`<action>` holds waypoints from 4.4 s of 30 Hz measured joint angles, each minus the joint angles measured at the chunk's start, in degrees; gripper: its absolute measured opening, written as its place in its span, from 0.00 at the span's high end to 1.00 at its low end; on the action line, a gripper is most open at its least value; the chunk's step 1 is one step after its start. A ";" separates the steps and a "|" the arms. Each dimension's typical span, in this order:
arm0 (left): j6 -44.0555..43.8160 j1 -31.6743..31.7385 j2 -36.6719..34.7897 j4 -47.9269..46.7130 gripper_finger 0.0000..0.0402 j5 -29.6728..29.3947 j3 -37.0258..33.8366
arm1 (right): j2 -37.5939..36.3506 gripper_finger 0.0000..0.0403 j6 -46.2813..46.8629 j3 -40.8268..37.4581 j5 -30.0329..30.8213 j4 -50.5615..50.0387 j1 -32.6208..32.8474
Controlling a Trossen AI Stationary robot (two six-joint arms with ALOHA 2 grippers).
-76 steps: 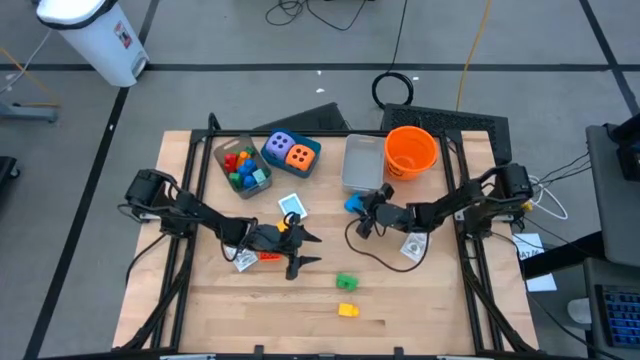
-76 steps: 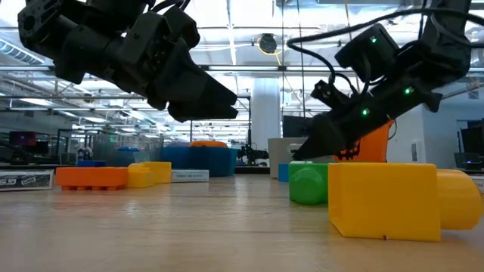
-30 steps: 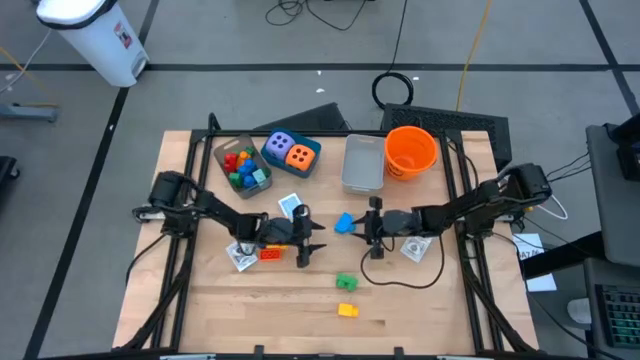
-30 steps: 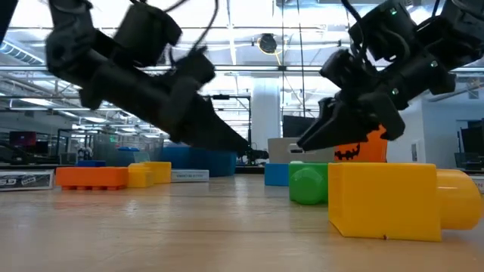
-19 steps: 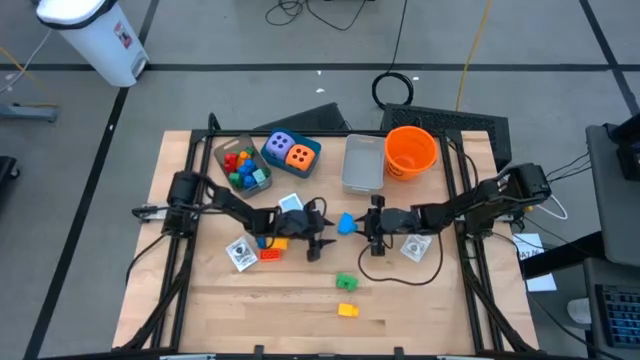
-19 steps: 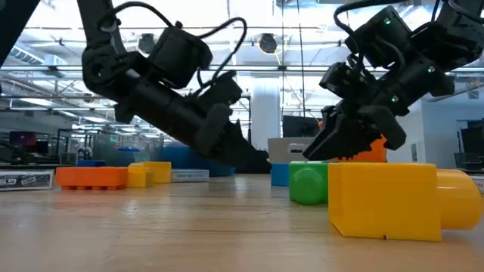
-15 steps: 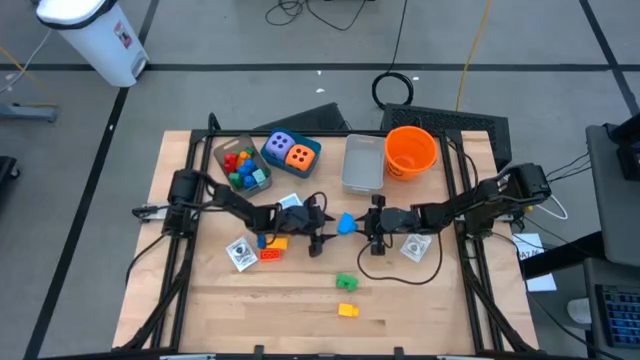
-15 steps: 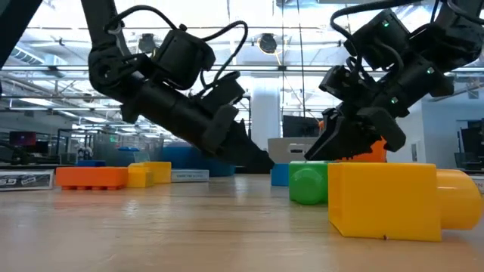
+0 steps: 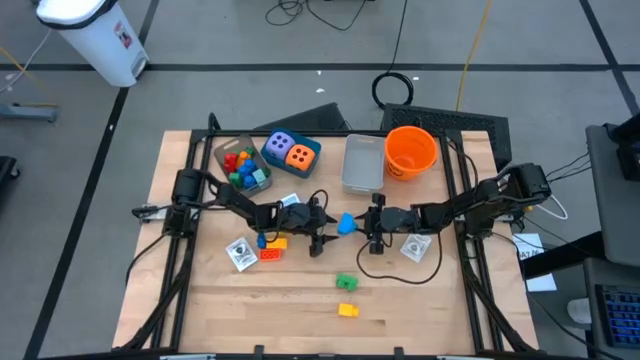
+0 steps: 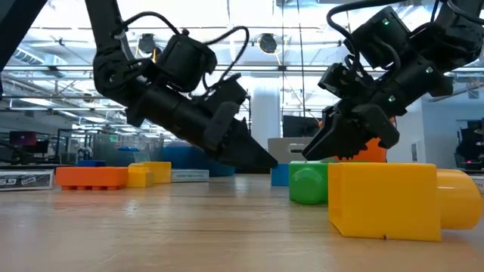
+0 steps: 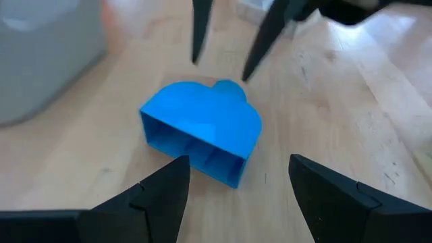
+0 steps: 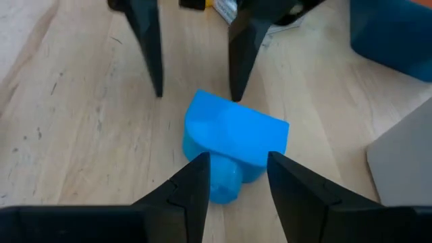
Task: Pick & Place Toys
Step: Put the blue game piece into the black bin
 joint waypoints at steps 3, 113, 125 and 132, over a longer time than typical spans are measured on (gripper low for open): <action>-0.18 0.00 2.71 -0.18 0.35 1.40 2.45 | 0.00 0.65 0.02 0.00 -0.03 0.12 0.00; 4.14 36.42 -40.60 -86.88 0.98 -22.59 5.70 | 0.02 0.65 2.02 0.00 -0.33 -2.51 0.04; 6.41 39.20 -35.36 -84.31 0.97 -18.64 5.70 | 0.02 0.65 1.99 0.00 -0.33 -2.49 0.04; 7.66 39.87 -30.98 -83.36 0.99 -18.46 5.70 | 0.02 0.65 1.98 0.00 -0.30 -2.49 0.02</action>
